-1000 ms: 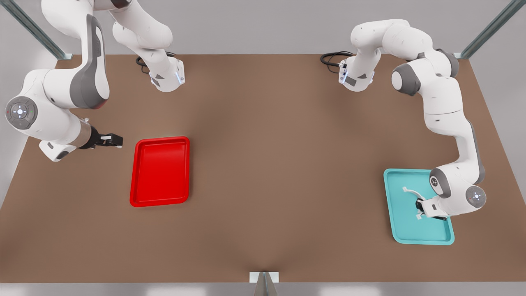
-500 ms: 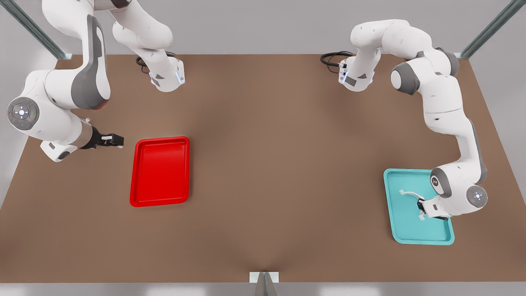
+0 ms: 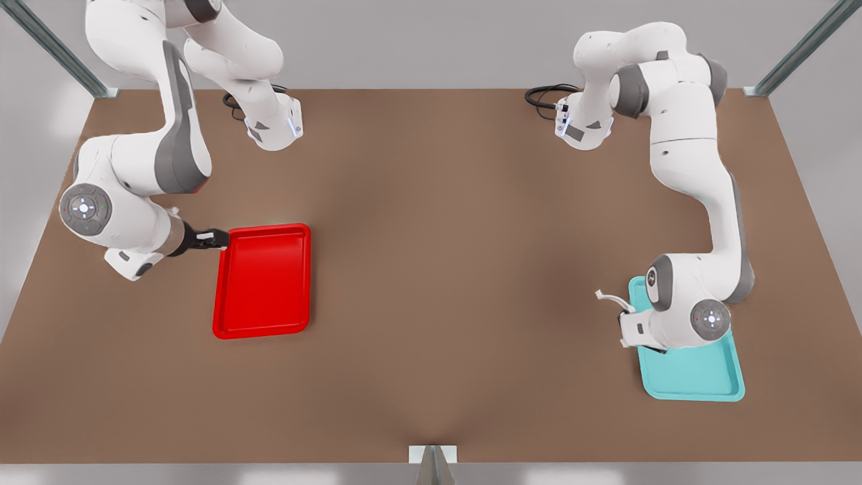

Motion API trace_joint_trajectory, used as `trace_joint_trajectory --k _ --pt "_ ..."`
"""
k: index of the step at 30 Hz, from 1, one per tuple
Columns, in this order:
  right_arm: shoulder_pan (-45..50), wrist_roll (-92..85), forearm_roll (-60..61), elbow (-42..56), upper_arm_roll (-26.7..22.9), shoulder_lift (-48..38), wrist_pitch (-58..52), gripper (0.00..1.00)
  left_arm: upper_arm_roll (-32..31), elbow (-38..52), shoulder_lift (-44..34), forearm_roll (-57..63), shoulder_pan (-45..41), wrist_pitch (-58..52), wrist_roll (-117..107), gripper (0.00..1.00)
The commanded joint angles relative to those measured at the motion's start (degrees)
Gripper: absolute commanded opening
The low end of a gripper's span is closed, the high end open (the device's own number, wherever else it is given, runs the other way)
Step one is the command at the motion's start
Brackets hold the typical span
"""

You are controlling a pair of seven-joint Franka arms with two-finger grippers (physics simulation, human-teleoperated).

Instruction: Take the drainage pipe clamp from the left arm, pass it to the right arm, and place it in the plate on the right side

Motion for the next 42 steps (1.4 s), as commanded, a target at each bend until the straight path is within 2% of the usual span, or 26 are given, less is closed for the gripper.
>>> trace_joint_trajectory --k 1,3,7,12,13,16,19,26,30,42 --pt "2.0 0.0 0.0 1.3 0.0 1.8 0.1 1.00 0.0 -0.2 -0.6 -0.3 -2.3 -2.9 -26.3 0.21" --pt "5.1 0.0 0.2 2.0 0.0 3.2 1.4 1.00 0.0 -0.5 -1.2 -0.3 -5.3 -3.0 -33.7 0.21" --pt "9.7 -3.0 8.1 2.6 1.3 6.4 5.5 1.00 -2.2 -0.5 -1.2 -0.4 -9.7 -2.8 -52.1 0.21" --pt "10.4 -43.1 9.6 3.2 1.3 10.5 16.8 1.00 -5.8 0.3 -1.0 -0.4 -12.7 -3.4 -75.2 0.21" --pt "10.7 -47.1 9.6 2.9 1.3 10.5 18.9 1.00 -5.9 0.9 -0.9 -0.4 -12.8 -3.5 -77.4 0.21" --pt "12.7 -54.7 9.7 2.3 1.6 11.7 24.3 1.00 -12.7 2.4 -0.2 -0.3 -13.4 -2.8 -92.1 0.21" --pt "14.3 -62.4 10.3 0.7 3.1 12.8 32.6 1.00 -12.9 5.5 2.0 0.1 -19.0 -2.2 -99.4 0.21" --pt "14.2 -78.8 10.4 -4.1 7.1 11.6 37.0 1.00 -12.9 6.4 3.2 0.3 -20.6 1.0 -102.9 0.21" --pt "14.1 -82.4 10.8 -6.2 11.1 11.8 39.6 1.00 -12.9 6.6 3.2 0.2 -21.3 1.2 -102.2 0.21" --pt "20.4 -80.4 12.4 -6.8 11.5 15.3 49.8 1.00 -12.9 7.1 3.4 0.2 -21.9 1.1 -97.6 0.21"
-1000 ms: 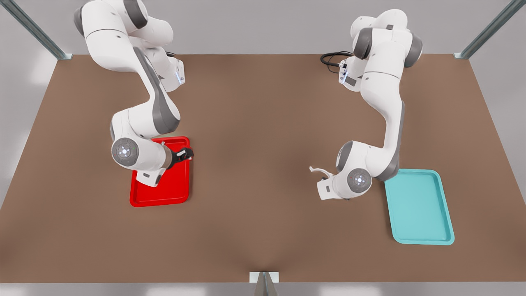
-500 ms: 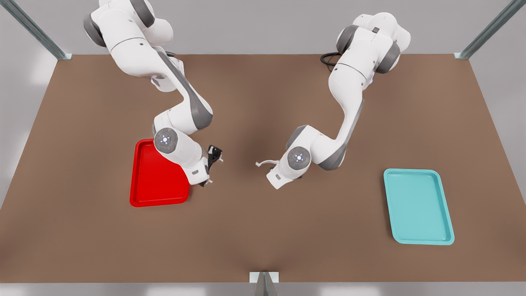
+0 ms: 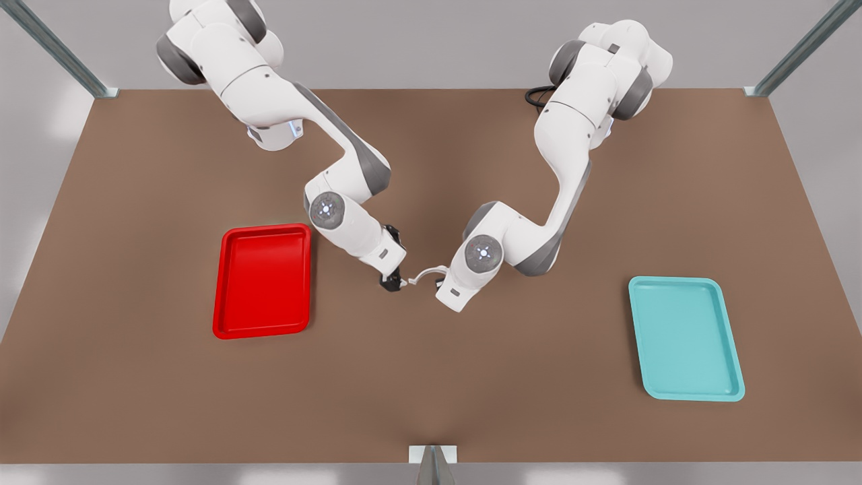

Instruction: Take the drainage pipe clamp from the left arm, pass it to the right arm, and place it in the plate on the right side

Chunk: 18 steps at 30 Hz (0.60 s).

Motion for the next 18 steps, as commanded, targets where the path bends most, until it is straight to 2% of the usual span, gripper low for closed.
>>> trace_joint_trajectory --k 1,18 --pt "0.7 -15.5 0.4 -0.1 0.0 0.3 4.4 1.00 0.0 0.2 -0.1 -0.1 -0.1 0.2 -12.6 0.21" --pt "2.2 -13.4 0.4 1.8 -0.1 4.5 8.8 1.00 0.0 0.9 -0.1 -0.6 0.0 0.2 -12.6 0.21"
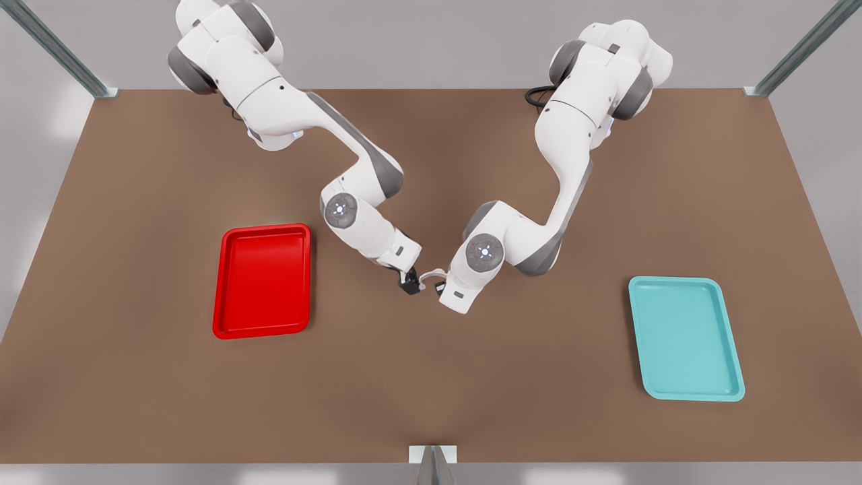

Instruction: Take the drainage pipe clamp from the left arm, pass it to the right arm, and place it in the plate on the right side

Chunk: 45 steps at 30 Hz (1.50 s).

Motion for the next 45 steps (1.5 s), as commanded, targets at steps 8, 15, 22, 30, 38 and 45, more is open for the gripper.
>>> trace_joint_trajectory --k 8,15,22,30,38,45 --pt "0.1 -4.8 -0.2 0.8 0.0 2.1 2.0 1.00 0.0 0.3 0.0 -0.1 -0.1 0.0 -4.9 0.21" --pt "0.4 -4.8 -0.4 0.8 -0.1 3.3 2.7 1.00 0.0 0.3 0.0 -0.2 -0.1 0.0 -5.1 0.21" --pt "0.7 -4.8 -0.3 0.9 -0.2 4.2 3.5 1.00 0.0 0.4 0.0 -0.2 -0.1 0.0 -5.7 0.21" --pt "1.4 -4.7 -0.3 1.7 -0.5 5.7 3.7 1.00 0.0 0.4 0.0 -0.3 0.0 0.0 -5.8 0.21" --pt "1.7 -4.8 -0.6 3.2 -0.6 7.2 3.6 0.37 0.0 0.4 -0.1 -0.3 -0.1 -0.1 -5.9 0.21" --pt "1.4 -4.7 -0.4 3.4 -0.5 7.1 3.6 0.22 0.0 0.4 -0.1 -0.3 -0.1 -0.3 -5.6 1.00"
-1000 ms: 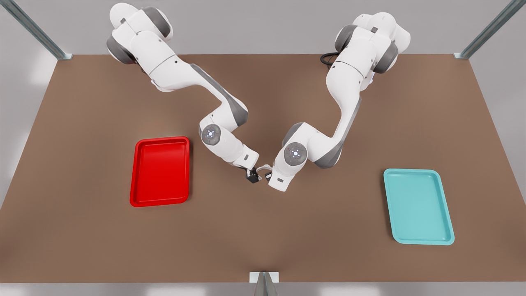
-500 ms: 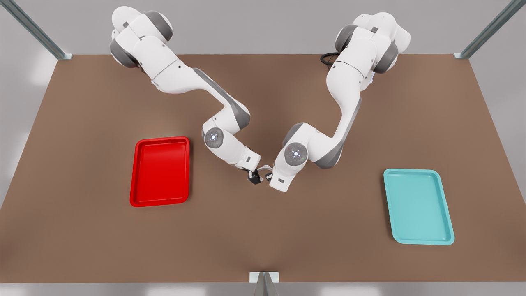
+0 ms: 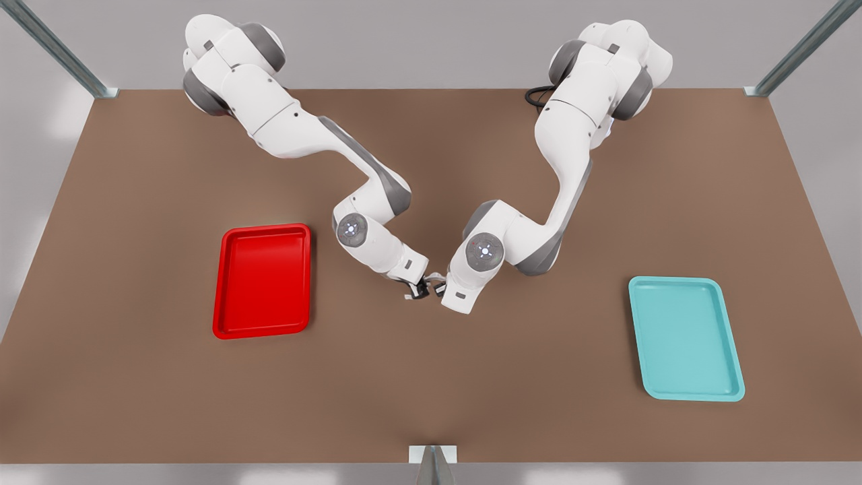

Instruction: Take the drainage pipe clamp from the left arm, pass it to the right arm, and place it in the plate on the right side

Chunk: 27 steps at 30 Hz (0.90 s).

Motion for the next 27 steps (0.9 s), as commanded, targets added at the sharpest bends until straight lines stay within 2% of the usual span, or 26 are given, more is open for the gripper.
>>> trace_joint_trajectory --k 1,8,15,17,18,20,22,23,24,25,26,27 --pt "0.0 -0.2 0.1 0.1 0.0 -0.1 0.1 0.22 0.0 0.0 -0.1 0.4 0.0 -0.7 -0.5 1.00" --pt "-0.2 -0.1 0.1 0.1 0.0 -0.1 0.1 0.22 0.0 0.6 -0.3 0.4 0.0 -1.1 -0.5 1.00" --pt "-2.1 -0.6 -0.6 0.2 -0.1 -0.4 -0.5 0.22 0.3 3.0 -2.6 -1.1 3.0 -9.8 -0.3 1.00" --pt "-5.3 -1.3 -2.1 0.1 -0.1 -0.7 -3.3 0.22 0.3 5.3 -4.8 -2.9 5.9 -17.9 0.2 1.00" --pt "-7.8 -2.7 -3.4 0.1 -0.2 -1.0 -6.2 0.22 0.2 7.9 -5.8 -2.9 10.1 -22.9 2.3 1.00" --pt "-15.2 -5.2 -9.8 -0.1 -0.1 -3.5 -15.9 0.22 0.3 8.4 -9.7 -0.5 20.6 -30.0 20.9 1.00" --pt "-22.1 -5.9 -13.1 -0.7 -0.2 -4.6 -20.6 0.22 0.6 8.7 -10.7 4.5 24.7 -34.5 36.9 1.00" --pt "-25.8 -6.8 -13.6 -1.1 -0.2 -6.0 -21.9 0.22 0.2 8.0 -12.8 6.9 26.1 -34.3 43.6 1.00" --pt "-29.4 -6.0 -13.8 -3.2 -0.2 -7.8 -21.9 0.22 -0.8 1.6 -16.6 8.9 26.6 -31.0 44.5 1.00" --pt "-32.4 -6.0 -16.5 -3.4 -0.3 -7.9 -21.5 0.22 -2.5 -10.6 -23.8 10.7 26.6 -25.0 45.3 1.00" --pt "-35.3 -6.0 -18.1 -3.8 -0.2 -7.5 -20.9 0.22 -2.4 -15.1 -28.7 10.6 26.0 -28.5 50.6 1.00" --pt "-37.0 -6.2 -18.9 -3.8 -0.2 -7.3 -20.1 0.22 -2.3 -13.3 -28.4 9.9 26.3 -35.4 50.9 1.00"
